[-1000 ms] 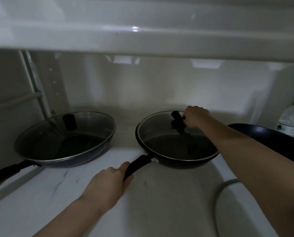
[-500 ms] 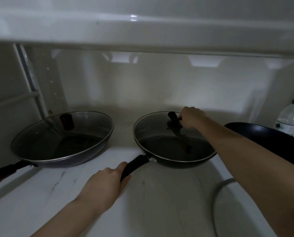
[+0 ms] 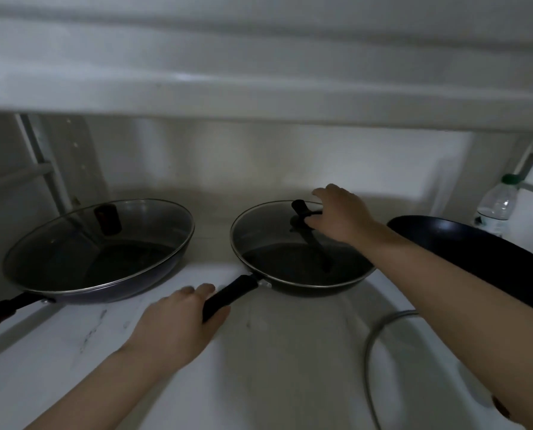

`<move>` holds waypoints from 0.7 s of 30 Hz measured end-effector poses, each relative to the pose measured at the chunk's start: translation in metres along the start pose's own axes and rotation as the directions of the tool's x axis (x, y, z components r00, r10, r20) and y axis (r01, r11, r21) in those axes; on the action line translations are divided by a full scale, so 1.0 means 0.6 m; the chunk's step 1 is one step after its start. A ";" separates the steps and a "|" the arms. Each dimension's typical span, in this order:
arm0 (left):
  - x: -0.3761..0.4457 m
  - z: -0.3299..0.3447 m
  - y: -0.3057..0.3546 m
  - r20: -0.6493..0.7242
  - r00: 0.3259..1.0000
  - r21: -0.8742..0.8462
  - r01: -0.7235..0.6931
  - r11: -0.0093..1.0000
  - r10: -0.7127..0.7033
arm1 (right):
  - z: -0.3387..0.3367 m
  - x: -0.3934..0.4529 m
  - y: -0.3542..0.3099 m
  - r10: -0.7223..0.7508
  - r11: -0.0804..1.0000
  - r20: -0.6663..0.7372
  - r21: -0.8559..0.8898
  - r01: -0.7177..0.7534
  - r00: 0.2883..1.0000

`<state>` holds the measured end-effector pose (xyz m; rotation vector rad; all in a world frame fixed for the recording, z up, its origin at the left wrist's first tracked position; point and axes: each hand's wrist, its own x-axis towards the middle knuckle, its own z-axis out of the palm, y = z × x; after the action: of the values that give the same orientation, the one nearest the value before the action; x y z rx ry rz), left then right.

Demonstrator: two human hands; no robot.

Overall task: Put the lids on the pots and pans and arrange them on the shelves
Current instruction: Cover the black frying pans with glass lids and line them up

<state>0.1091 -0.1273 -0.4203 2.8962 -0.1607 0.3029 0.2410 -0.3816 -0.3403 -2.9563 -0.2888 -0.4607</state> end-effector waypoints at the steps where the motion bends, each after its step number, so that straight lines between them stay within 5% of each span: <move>1: 0.003 -0.013 0.004 -0.041 0.999 0.007 0.003 1.000 -0.003 | -0.009 -0.025 -0.004 -0.030 0.999 -0.032 0.038 0.031 0.999; 8: -0.001 -0.108 0.069 -0.195 0.977 -0.077 -0.109 0.991 0.092 | -0.072 -0.210 0.003 -0.018 0.997 -0.029 0.079 0.021 0.999; 21: -0.014 -0.062 0.270 -0.082 0.957 -0.169 -0.287 0.943 0.277 | -0.161 -0.388 0.192 0.129 0.992 -0.073 0.015 -0.129 0.989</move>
<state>0.0728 -0.2751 -0.3527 2.6794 -0.5664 0.3971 0.0199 -0.5481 -0.3338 -2.9171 -0.0906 -0.5477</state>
